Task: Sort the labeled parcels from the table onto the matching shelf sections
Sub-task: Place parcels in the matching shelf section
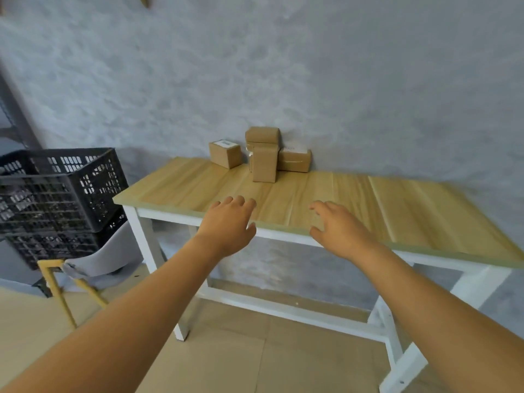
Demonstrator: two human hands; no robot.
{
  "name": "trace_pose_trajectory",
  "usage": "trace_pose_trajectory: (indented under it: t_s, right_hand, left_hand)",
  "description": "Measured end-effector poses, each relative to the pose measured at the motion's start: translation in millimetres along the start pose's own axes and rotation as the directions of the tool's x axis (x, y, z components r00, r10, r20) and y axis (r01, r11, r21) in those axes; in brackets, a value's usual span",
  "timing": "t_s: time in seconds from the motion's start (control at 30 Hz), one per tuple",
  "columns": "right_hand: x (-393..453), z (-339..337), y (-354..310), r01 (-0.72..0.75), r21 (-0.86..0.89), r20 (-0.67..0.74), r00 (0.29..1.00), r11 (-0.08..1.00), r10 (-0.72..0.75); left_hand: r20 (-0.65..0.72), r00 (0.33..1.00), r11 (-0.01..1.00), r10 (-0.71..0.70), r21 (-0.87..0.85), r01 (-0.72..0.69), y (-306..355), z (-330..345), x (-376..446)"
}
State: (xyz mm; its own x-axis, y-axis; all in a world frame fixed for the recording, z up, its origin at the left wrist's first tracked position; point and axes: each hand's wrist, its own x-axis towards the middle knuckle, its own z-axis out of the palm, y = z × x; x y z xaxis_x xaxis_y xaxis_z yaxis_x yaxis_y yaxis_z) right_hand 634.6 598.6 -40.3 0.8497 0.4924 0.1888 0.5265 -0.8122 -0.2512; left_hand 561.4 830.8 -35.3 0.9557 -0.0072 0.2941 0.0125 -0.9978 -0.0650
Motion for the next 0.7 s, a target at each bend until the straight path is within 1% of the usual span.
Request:
trace_pose_trajectory:
  t_s: [0.07,0.13,0.23,0.37,0.53,0.6,0.7]
  right_hand:
    - [46.5,6.0,6.5,0.013,-0.007,0.022,1.000,1.000,-0.013]
    - [89.7,10.0,7.4,0.030,0.001,0.029,0.999,1.000,-0.030]
    - [145.6,15.9,2.6,0.047,0.030,0.040,0.998,0.998,-0.048]
    - [215.2,30.4,-3.7,0.029,0.084,0.014,0.999,0.996,-0.030]
    - [300.4,55.5,-13.7,-0.133,0.131,-0.003,0.991,0.982,0.134]
    - [335.8,64.1,-22.3,-0.236,0.147,0.019,0.972,0.960,0.236]
    - [386.1,73.0,-38.5,-0.387,0.202,0.044,0.921,0.900,0.386]
  left_hand:
    - [-0.001,1.000,1.000,-0.012,0.018,0.012,-18.3,8.7,34.2]
    - [-0.006,0.999,0.999,-0.054,0.005,0.054,-39.2,16.9,61.0]
    - [0.024,0.996,0.996,-0.091,0.004,0.091,-71.7,31.6,94.9]
    - [0.055,0.990,0.992,-0.129,0.004,0.129,-113.8,54.7,146.4]
    - [0.065,0.996,0.998,-0.061,-0.031,0.063,-154.2,91.7,212.3]
    - [0.078,0.997,0.999,-0.021,-0.047,0.024,-170.3,105.6,237.8]
    - [0.072,0.997,0.996,0.030,-0.084,-0.024,-193.9,121.6,274.5]
